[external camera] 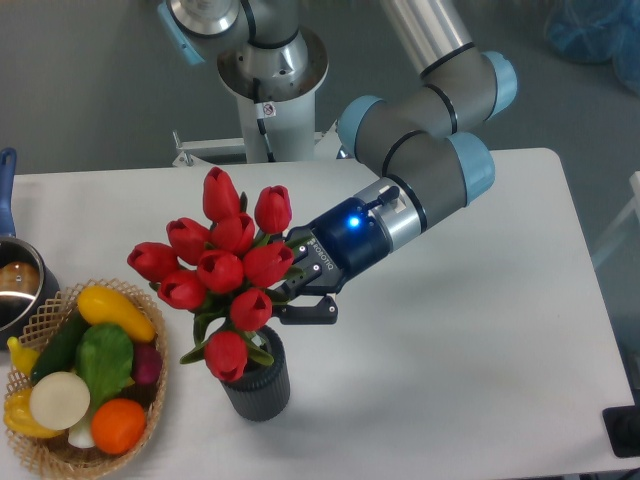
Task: Insert the flowers into the vase
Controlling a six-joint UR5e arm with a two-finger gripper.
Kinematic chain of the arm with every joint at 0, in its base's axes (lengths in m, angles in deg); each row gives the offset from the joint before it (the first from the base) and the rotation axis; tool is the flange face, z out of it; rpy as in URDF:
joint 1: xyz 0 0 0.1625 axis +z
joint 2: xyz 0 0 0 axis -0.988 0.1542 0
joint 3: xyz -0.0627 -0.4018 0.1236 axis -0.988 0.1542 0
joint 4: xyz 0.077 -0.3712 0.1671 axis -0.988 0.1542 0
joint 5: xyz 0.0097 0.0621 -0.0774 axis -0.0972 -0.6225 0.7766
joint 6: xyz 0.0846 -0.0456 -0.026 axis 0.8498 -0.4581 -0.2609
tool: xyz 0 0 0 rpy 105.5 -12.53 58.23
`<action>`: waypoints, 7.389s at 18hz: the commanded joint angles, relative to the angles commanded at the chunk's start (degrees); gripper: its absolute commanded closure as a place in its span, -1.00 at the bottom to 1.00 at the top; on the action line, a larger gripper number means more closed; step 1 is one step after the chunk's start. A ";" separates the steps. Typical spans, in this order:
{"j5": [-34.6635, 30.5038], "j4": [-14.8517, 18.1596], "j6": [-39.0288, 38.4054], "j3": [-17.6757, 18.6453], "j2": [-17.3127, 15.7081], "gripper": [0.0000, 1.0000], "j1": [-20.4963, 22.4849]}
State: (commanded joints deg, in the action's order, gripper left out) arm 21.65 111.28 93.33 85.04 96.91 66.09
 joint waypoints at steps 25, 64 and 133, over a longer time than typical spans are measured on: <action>0.00 -0.09 3.34 2.81 2.37 0.56 -0.88; -0.79 0.00 13.89 7.73 7.65 0.50 0.35; -69.96 1.67 12.73 3.08 -16.60 -1.00 28.73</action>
State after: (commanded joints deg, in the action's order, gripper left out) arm -48.31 112.95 106.06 88.12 80.30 94.81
